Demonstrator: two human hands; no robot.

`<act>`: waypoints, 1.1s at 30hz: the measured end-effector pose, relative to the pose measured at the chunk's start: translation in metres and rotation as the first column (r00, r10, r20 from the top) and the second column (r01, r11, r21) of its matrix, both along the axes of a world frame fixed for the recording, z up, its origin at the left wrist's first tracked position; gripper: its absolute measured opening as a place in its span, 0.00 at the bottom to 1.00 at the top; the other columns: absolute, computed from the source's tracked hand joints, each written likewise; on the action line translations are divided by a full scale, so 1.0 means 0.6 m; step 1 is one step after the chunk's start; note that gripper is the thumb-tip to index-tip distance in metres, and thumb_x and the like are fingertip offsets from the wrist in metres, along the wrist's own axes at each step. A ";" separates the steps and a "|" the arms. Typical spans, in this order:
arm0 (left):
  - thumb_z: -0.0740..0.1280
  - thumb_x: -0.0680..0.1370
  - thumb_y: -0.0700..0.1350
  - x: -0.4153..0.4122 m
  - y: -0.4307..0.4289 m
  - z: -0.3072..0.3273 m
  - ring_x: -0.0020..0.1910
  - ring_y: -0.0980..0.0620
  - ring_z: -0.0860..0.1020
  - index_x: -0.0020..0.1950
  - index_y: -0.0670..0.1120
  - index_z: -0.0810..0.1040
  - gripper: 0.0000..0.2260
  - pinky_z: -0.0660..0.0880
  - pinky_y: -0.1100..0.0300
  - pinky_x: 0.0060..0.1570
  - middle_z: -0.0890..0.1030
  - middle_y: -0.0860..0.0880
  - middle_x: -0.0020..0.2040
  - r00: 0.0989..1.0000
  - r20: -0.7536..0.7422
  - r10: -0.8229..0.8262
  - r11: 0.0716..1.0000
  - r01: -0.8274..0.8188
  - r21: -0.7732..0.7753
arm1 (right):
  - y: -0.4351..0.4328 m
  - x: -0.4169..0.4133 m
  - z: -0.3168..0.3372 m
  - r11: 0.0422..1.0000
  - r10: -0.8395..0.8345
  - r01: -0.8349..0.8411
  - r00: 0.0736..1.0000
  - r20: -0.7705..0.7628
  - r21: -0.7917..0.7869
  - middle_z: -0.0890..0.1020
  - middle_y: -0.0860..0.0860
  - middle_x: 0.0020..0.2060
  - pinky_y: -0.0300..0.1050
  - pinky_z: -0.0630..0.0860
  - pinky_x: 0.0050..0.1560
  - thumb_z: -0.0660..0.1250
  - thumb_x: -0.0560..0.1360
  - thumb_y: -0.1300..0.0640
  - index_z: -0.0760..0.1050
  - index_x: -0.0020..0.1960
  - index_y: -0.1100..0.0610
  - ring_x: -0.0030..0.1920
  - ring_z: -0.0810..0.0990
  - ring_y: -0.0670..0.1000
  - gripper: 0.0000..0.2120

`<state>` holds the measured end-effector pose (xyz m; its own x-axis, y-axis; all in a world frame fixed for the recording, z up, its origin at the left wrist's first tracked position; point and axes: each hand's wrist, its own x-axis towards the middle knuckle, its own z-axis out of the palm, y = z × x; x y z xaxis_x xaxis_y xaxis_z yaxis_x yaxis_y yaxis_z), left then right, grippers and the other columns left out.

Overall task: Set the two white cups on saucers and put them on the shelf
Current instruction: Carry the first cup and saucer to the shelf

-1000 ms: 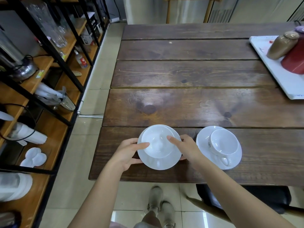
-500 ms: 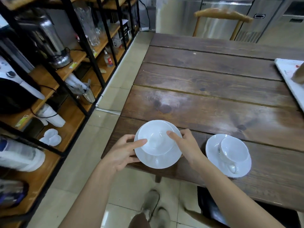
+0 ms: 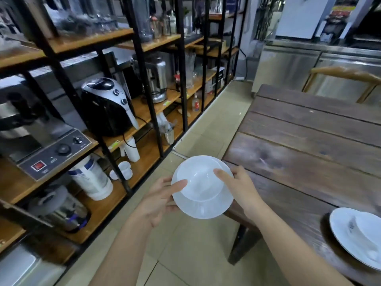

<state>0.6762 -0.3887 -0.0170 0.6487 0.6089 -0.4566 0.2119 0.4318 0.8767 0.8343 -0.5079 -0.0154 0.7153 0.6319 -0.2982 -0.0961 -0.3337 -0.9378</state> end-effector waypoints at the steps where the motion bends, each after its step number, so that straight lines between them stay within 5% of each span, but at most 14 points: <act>1: 0.73 0.70 0.46 -0.032 0.013 0.008 0.48 0.46 0.81 0.55 0.47 0.75 0.15 0.79 0.49 0.45 0.83 0.47 0.50 1.000 0.016 0.027 1.000 -0.027 -0.004 | 0.021 -0.028 0.007 1.000 0.016 -0.016 1.000 0.009 0.006 0.77 0.50 0.45 0.42 0.72 0.35 0.68 0.73 0.47 0.69 0.55 0.60 0.42 0.76 0.46 0.20; 7: 0.80 0.59 0.53 -0.257 0.096 0.043 0.52 0.42 0.81 0.59 0.46 0.75 0.32 0.81 0.46 0.46 0.82 0.44 0.55 0.966 0.014 0.259 0.966 -0.260 0.020 | 0.170 -0.218 0.036 0.972 0.235 -0.234 0.970 0.057 -0.021 0.81 0.55 0.44 0.42 0.71 0.29 0.69 0.66 0.39 0.73 0.55 0.61 0.40 0.80 0.53 0.29; 12: 0.75 0.69 0.48 -0.449 0.137 0.070 0.50 0.45 0.81 0.60 0.45 0.74 0.21 0.81 0.54 0.38 0.81 0.44 0.55 0.849 0.011 0.528 0.848 -0.528 0.049 | 0.297 -0.394 0.052 0.903 0.429 -0.430 0.903 0.034 0.018 0.78 0.53 0.43 0.40 0.69 0.30 0.67 0.74 0.49 0.71 0.54 0.61 0.38 0.77 0.48 0.17; 16: 0.73 0.71 0.47 -0.579 0.167 0.089 0.48 0.47 0.80 0.55 0.46 0.75 0.15 0.79 0.59 0.31 0.81 0.46 0.53 0.711 0.036 0.703 0.707 -0.703 0.072 | 0.394 -0.524 0.067 0.803 0.591 -0.596 0.800 0.097 0.022 0.78 0.53 0.47 0.41 0.69 0.34 0.67 0.74 0.48 0.72 0.56 0.60 0.43 0.76 0.49 0.18; 19: 0.74 0.70 0.49 -0.667 0.201 0.092 0.50 0.44 0.81 0.56 0.47 0.76 0.17 0.80 0.54 0.38 0.81 0.45 0.53 0.602 0.049 0.797 0.597 -0.798 0.086 | 0.458 -0.618 0.078 0.711 0.694 -0.702 0.710 0.121 0.039 0.75 0.50 0.45 0.40 0.68 0.34 0.65 0.75 0.47 0.71 0.56 0.58 0.42 0.74 0.47 0.17; 24: 0.75 0.69 0.49 -0.790 0.286 0.096 0.45 0.42 0.82 0.60 0.43 0.76 0.23 0.79 0.56 0.32 0.83 0.42 0.51 0.487 0.038 0.873 0.485 -0.873 0.055 | 0.591 -0.751 0.090 0.612 0.787 -0.789 0.614 0.064 0.051 0.75 0.53 0.48 0.51 0.78 0.47 0.66 0.73 0.45 0.68 0.52 0.54 0.45 0.74 0.51 0.16; 29: 0.72 0.73 0.47 -0.884 0.395 0.114 0.44 0.45 0.80 0.50 0.45 0.78 0.09 0.79 0.53 0.36 0.84 0.48 0.42 0.378 0.024 0.926 0.375 -0.924 0.069 | 0.742 -0.868 0.089 0.487 0.868 -0.873 0.485 0.108 0.017 0.74 0.49 0.45 0.40 0.67 0.34 0.63 0.76 0.45 0.68 0.54 0.56 0.44 0.73 0.49 0.16; 31: 0.73 0.72 0.48 -0.925 0.439 0.123 0.49 0.44 0.79 0.55 0.45 0.77 0.14 0.80 0.48 0.47 0.82 0.47 0.47 0.330 0.005 0.944 0.330 -0.943 0.052 | 0.803 -0.917 0.091 0.441 0.893 -0.897 0.441 0.089 0.026 0.75 0.53 0.50 0.43 0.69 0.37 0.64 0.75 0.45 0.69 0.55 0.58 0.47 0.74 0.52 0.18; 33: 0.74 0.71 0.48 -0.969 0.482 0.130 0.53 0.44 0.79 0.58 0.45 0.76 0.18 0.80 0.48 0.46 0.81 0.45 0.54 0.291 -0.008 0.957 0.291 -0.956 0.035 | 0.857 -0.967 0.096 0.418 0.906 -0.908 0.419 0.058 0.028 0.76 0.54 0.50 0.45 0.70 0.38 0.65 0.74 0.45 0.69 0.58 0.60 0.48 0.75 0.53 0.21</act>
<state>0.0945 -0.0994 0.0612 -0.4096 0.7990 -0.4403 -0.3194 0.3264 0.8896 0.2542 0.0065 0.0422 -0.2749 0.9315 -0.2384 0.2615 -0.1662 -0.9508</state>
